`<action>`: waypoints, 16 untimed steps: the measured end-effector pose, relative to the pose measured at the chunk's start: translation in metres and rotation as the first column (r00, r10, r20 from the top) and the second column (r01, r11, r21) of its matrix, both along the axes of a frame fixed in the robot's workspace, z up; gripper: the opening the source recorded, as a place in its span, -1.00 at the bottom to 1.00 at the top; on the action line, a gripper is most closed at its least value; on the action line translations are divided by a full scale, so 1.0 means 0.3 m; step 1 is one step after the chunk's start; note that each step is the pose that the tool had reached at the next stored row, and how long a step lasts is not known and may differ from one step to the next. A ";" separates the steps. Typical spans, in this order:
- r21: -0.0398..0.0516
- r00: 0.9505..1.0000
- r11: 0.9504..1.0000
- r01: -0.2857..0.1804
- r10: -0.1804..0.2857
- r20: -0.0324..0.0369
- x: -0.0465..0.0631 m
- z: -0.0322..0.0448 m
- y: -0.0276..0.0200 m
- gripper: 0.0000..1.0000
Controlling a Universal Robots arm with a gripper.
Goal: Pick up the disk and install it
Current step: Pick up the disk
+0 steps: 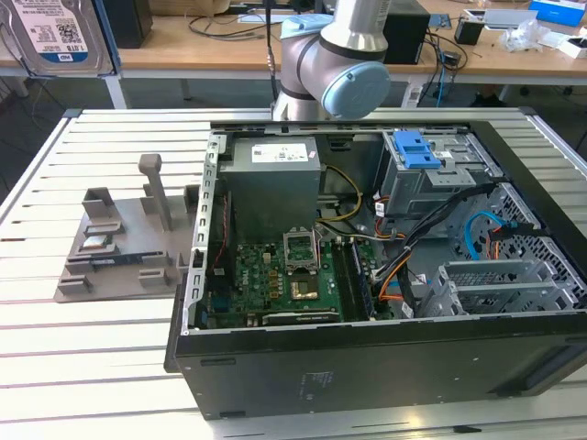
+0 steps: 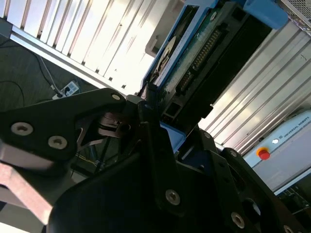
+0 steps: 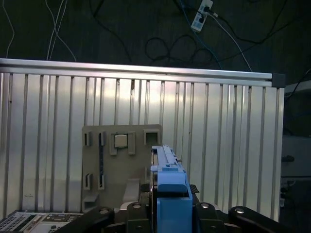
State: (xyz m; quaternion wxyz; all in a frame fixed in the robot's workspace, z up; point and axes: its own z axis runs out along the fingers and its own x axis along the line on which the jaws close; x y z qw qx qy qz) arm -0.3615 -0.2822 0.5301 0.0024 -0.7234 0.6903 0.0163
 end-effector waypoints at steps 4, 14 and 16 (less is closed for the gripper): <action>0.000 1.000 1.000 0.000 0.000 0.000 0.007 0.000 0.000 -0.27; 0.000 1.000 1.000 0.000 0.000 0.000 0.137 0.000 0.000 -0.27; 0.000 1.000 1.000 0.000 0.000 0.000 0.159 0.000 0.000 -0.27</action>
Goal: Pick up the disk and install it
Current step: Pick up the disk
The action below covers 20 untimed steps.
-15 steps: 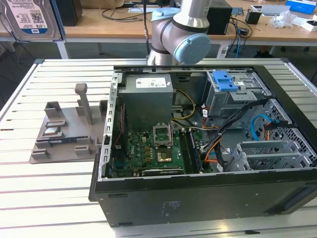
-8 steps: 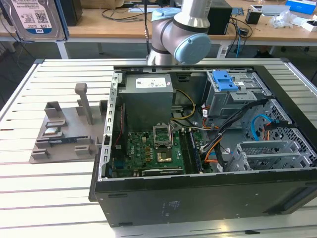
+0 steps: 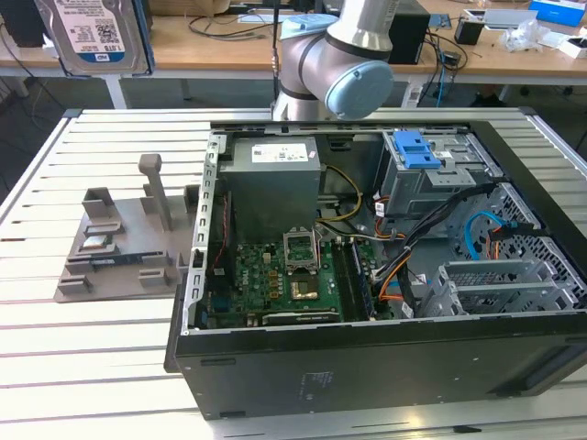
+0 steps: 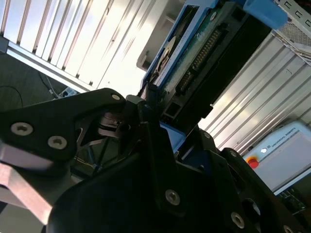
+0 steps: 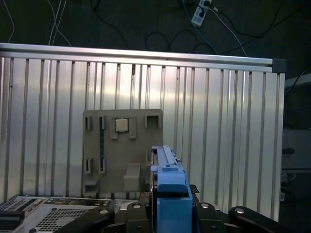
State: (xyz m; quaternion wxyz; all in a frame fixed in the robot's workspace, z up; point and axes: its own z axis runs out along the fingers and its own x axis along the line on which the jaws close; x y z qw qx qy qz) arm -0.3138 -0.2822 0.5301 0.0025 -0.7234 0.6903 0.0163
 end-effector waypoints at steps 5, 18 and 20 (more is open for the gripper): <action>0.000 1.000 1.000 0.000 0.000 0.000 0.093 0.000 0.000 -0.27; 0.000 1.000 1.000 0.000 0.000 0.000 0.265 0.000 0.000 -0.27; 0.000 1.000 1.000 0.000 0.000 0.000 0.283 0.000 -0.001 -0.27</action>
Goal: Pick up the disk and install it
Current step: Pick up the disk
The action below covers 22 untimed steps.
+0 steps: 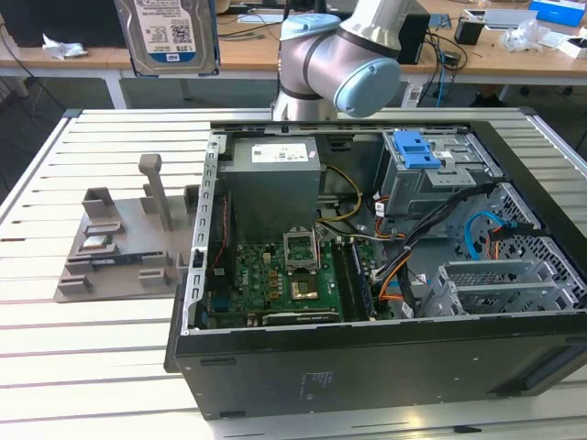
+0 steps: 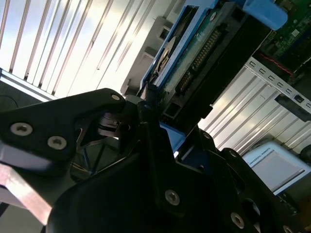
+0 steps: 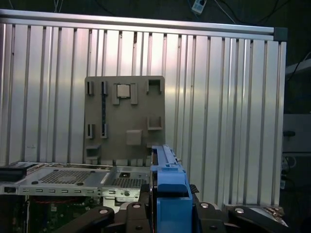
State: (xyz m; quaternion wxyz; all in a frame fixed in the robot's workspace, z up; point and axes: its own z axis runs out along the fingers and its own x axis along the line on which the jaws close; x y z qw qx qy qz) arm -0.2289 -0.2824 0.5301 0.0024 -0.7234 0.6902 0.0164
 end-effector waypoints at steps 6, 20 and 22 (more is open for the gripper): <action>0.000 1.000 1.000 0.000 0.000 0.000 0.055 0.000 -0.002 -0.27; 0.000 1.000 1.000 0.000 0.000 -0.001 0.186 0.000 -0.003 -0.27; 0.000 1.000 1.000 0.000 0.000 0.000 0.206 0.000 -0.003 -0.27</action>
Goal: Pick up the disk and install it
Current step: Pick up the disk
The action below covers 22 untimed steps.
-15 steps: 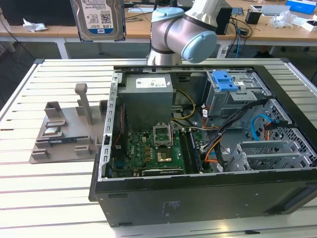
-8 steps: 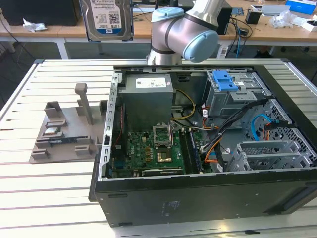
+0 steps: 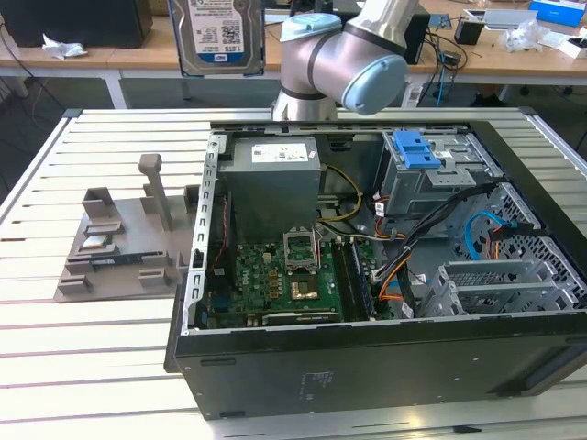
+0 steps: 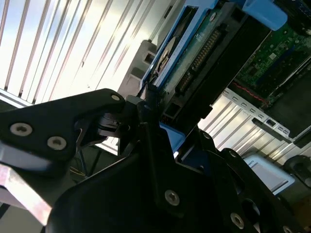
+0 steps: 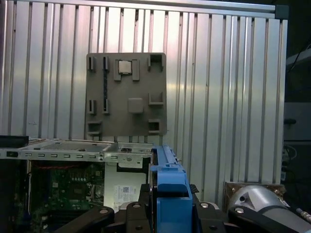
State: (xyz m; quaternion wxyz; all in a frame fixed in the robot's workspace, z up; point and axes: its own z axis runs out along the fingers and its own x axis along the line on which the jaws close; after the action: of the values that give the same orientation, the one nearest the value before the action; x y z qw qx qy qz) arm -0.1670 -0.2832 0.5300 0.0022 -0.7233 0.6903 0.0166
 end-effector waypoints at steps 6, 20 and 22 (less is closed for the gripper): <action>0.000 1.000 1.000 0.000 0.000 0.000 0.082 0.000 0.000 -0.27; 0.000 1.000 1.000 0.000 0.000 -0.001 0.276 -0.001 0.000 -0.27; 0.000 1.000 1.000 0.000 0.000 -0.001 0.300 -0.001 0.000 -0.27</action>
State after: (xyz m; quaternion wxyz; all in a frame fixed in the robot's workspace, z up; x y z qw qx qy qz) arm -0.0768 -0.2832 0.5297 0.0020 -0.7234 0.6903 0.0168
